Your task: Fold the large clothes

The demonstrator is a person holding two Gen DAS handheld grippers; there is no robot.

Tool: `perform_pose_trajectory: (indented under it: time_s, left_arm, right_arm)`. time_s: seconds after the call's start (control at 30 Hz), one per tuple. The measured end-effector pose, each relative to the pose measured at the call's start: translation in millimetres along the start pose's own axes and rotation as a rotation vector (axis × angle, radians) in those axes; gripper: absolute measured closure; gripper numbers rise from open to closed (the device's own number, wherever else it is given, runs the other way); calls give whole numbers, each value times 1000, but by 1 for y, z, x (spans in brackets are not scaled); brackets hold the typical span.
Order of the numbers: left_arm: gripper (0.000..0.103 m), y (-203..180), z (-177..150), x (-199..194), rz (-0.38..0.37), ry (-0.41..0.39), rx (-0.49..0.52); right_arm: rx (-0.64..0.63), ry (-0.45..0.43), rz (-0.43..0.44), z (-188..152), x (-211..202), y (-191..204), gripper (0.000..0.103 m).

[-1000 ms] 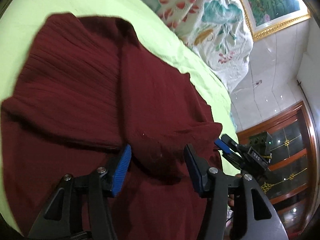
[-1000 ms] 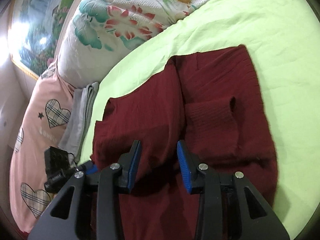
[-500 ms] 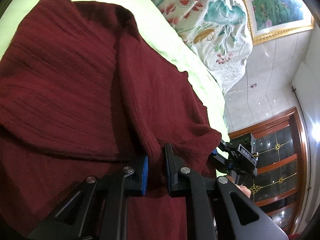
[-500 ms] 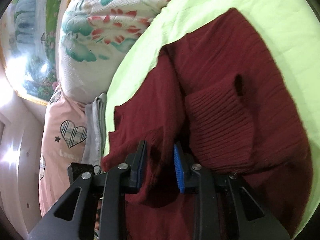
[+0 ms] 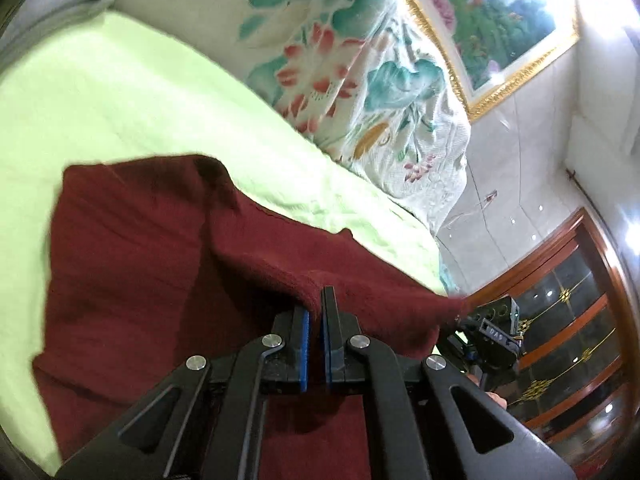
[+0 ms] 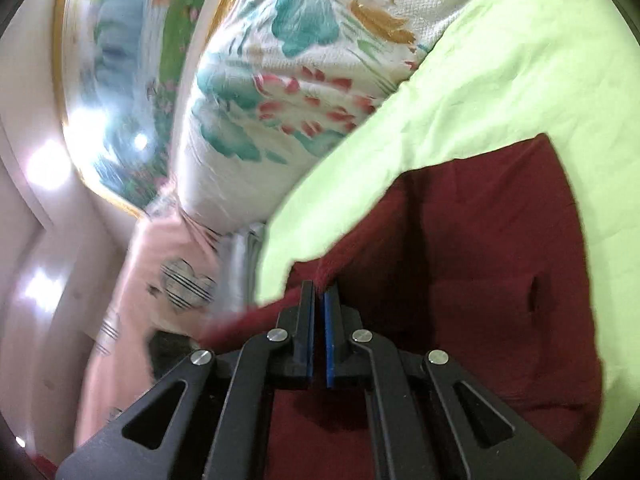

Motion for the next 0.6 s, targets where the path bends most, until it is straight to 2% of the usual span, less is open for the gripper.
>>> perform_pose_trajectory:
  time_s: [0.07,0.17,0.3,0.47,0.53,0.6]
  left_arm:
    - [100,11,-10,5,3,23,-3]
    - [99,27,-34,19,50,94,-1]
    - [99,33,-56,22,111,156,43]
    - [98,24,-58,3,166,138,98]
    - [98,11,-55,-6,153,111,117]
    - [98,-11,-52,-9,111,92,144]
  right_arm:
    - [-3,56,-53,-16,7,-15,99]
    - [27,134,-146,-39,15,-42,99]
    - [43,143,-186,-43,8,-50,98]
    - [-20,93,-295,-32,-15,-39,98]
    - [-52,60,-277,-30,-25,-24,98]
    - [-81,69,-236,-32,-20,-7,98]
Point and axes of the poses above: each gripper's, at about its wrist camera, not at the fingertips, and x roughly the way its jaws point, y to its left, z to its top, the point moved 6 cm from there along x, roughly the way its jaws point, and after that the axes turned 3 degrees about z, right-handed, at the moved point
